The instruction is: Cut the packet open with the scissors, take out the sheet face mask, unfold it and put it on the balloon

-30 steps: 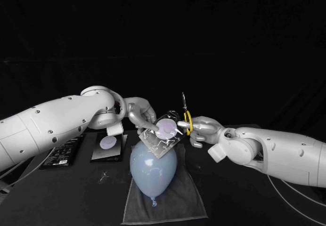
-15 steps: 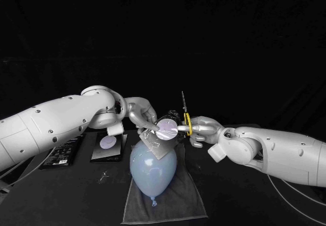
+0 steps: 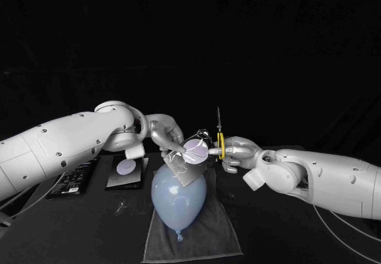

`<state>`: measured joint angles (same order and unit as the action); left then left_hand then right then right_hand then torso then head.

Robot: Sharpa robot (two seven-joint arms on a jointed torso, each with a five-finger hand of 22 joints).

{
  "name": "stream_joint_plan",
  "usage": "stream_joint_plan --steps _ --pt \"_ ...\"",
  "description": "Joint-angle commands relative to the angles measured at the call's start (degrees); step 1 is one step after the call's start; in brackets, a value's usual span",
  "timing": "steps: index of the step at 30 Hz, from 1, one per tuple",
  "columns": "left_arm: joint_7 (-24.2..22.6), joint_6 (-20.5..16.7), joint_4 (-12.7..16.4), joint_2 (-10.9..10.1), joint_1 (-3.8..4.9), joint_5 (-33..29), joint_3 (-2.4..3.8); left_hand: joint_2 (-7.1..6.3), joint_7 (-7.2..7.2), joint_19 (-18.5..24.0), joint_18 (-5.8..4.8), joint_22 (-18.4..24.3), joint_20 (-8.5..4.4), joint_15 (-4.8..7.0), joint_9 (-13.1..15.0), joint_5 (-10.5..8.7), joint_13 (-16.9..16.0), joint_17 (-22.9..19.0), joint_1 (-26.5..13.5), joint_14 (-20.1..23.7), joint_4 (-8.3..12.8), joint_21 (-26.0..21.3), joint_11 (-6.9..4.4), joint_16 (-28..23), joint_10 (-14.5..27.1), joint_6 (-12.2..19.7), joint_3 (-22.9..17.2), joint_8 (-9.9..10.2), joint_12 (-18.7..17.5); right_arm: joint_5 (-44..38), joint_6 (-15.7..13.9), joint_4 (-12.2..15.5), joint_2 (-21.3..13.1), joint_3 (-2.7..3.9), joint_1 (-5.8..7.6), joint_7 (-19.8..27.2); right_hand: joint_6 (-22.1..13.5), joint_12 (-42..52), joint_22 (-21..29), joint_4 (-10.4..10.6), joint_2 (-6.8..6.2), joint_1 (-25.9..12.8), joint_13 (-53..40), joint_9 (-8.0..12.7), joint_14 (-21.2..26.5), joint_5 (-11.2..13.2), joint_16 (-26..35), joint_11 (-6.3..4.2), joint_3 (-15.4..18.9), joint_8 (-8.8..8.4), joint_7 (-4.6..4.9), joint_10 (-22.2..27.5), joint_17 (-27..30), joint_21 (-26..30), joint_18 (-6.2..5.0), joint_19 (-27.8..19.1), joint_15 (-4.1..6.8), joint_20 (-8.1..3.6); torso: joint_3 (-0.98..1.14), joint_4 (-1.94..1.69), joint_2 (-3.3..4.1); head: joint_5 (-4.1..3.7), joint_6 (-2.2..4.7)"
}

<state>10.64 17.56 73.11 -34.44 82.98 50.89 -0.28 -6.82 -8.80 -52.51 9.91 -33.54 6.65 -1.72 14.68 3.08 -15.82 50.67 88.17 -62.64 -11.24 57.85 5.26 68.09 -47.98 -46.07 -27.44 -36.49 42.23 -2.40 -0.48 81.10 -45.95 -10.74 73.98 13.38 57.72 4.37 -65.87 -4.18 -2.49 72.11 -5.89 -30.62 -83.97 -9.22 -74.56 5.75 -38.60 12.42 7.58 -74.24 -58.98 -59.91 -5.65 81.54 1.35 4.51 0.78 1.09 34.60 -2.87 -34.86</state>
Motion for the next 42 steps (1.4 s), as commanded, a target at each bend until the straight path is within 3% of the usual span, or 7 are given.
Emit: stream_joint_plan --steps 1,5,12,18,24,35,42 --pt "-1.3 -2.9 -0.1 -0.1 0.3 -2.4 0.07 -1.11 -0.7 1.2 0.25 0.6 0.78 -0.82 -0.9 -0.38 0.7 -6.0 -2.4 5.6 -1.1 -1.2 1.01 -4.3 1.6 1.7 0.7 1.8 -1.4 -0.2 -0.3 0.1 -0.2 0.04 0.03 0.9 0.4 -0.1 -0.2 -1.1 0.16 -0.8 -0.1 -0.2 -0.3 -0.1 -0.3 -2.94 -1.6 0.33 -0.2 -4.7 -0.1 -0.2 -0.5 0.1 0.46 -0.47 -0.01 0.02 -0.02 -0.06 0.1" --pt "-2.1 -5.3 -0.1 -0.3 0.3 -4.4 0.06 -2.56 -1.58 3.1 0.22 2.1 2.01 -2.02 -1.4 -0.44 1.7 -7.5 -4.4 9.0 -2.1 -3.9 2.11 -7.0 3.3 2.8 1.4 3.2 -3.0 0.1 -0.7 0.2 -0.3 0.04 0.03 1.0 0.5 -0.1 -0.2 -1.2 0.19 -1.1 -0.2 -0.3 -0.3 0.3 -0.3 -3.0 -1.9 0.46 -0.25 -4.9 -0.1 -0.3 -0.49 0.1 0.5 -0.52 0.0 -0.02 -0.01 -0.14 0.21" --pt "-3.6 -9.6 -0.3 -1.2 0.3 -7.4 0.04 -4.57 -3.3 9.0 0.15 11.1 6.04 -5.28 -1.6 -0.3 4.5 -15.5 -6.8 20.1 -4.3 -18.6 4.3 -20.0 5.8 4.0 4.8 4.8 -6.6 0.4 -1.1 0.4 -0.8 0.04 0.02 1.3 0.5 -0.1 -0.4 -1.4 0.23 -1.3 -0.2 -0.5 -0.3 0.8 -0.3 -3.04 -2.3 0.55 -0.29 -5.0 -0.2 -0.4 -0.46 0.1 0.54 -0.55 0.0 0.02 -0.01 -0.28 0.39" --pt "-4.4 -11.6 -0.6 -2.4 0.28 -10.0 -0.03 -4.05 -3.99 11.8 0.36 20.6 9.78 -7.49 -1.3 -0.43 6.7 -23.7 -7.5 25.6 -5.2 -33.2 5.67 -30.6 7.0 5.9 11.8 5.3 -8.3 0.8 -1.7 0.8 -1.8 0.05 0.02 1.7 0.5 -0.2 -0.5 -1.7 0.44 -1.6 -0.2 -0.7 -0.3 1.6 -0.4 -3.08 -2.9 0.66 -0.34 -5.2 -0.3 -0.4 -0.45 0.1 0.58 -0.61 -0.01 0.01 0.03 -0.39 0.59" --pt "-4.9 -13.2 -0.9 -3.8 0.11 -13.4 -0.5 -1.41 -3.56 11.9 -1.54 26.9 10.02 -8.61 -1.4 -0.39 8.8 -29.3 -6.2 26.0 -5.4 -42.5 6.71 -36.2 7.6 8.0 20.4 5.7 -9.3 1.3 -2.4 1.4 -3.2 0.29 0.01 2.6 0.4 -0.4 -0.6 -2.2 0.7 -1.9 -0.3 -1.0 -0.4 3.0 -0.4 -3.09 -3.6 0.74 -0.36 -5.2 -0.3 -0.5 -0.43 0.1 0.6 -0.64 0.0 0.01 0.05 -0.79 0.92" --pt "-8.8 -17.7 -0.7 -6.4 -1.29 -21.6 -1.1 -0.33 -3.5 11.0 -2.05 28.7 10.02 -8.28 -1.5 -0.39 9.5 -30.5 -5.4 24.0 -5.4 -45.0 6.49 -36.2 7.0 8.0 23.6 5.5 -9.2 2.6 -4.2 1.1 -4.6 1.26 -0.01 4.2 0.3 -0.4 -0.7 -2.5 0.82 -2.0 -0.3 -1.1 -0.4 3.4 -0.5 -3.09 -3.9 0.76 -0.35 -5.2 -0.4 -0.5 -0.43 0.1 0.61 -0.66 0.02 0.04 -0.02 -1.23 1.37" --pt "-14.2 -23.4 -1.4 -7.0 -4.01 -31.2 -1.72 0.23 -1.75 9.7 -2.08 29.7 9.99 -9.19 -1.9 -0.37 11.4 -32.5 -5.4 24.4 -5.5 -46.7 7.67 -38.7 8.1 9.5 27.2 6.0 -11.6 3.8 -5.2 0.3 -4.9 2.59 -0.01 5.2 0.3 -0.5 -0.6 -2.6 0.91 -2.0 -0.3 -1.2 -0.4 3.7 -0.5 -3.09 -4.1 0.78 -0.36 -5.2 -0.4 -0.4 -0.45 0.1 0.61 -0.67 -0.02 0.02 -0.15 -1.84 2.4"
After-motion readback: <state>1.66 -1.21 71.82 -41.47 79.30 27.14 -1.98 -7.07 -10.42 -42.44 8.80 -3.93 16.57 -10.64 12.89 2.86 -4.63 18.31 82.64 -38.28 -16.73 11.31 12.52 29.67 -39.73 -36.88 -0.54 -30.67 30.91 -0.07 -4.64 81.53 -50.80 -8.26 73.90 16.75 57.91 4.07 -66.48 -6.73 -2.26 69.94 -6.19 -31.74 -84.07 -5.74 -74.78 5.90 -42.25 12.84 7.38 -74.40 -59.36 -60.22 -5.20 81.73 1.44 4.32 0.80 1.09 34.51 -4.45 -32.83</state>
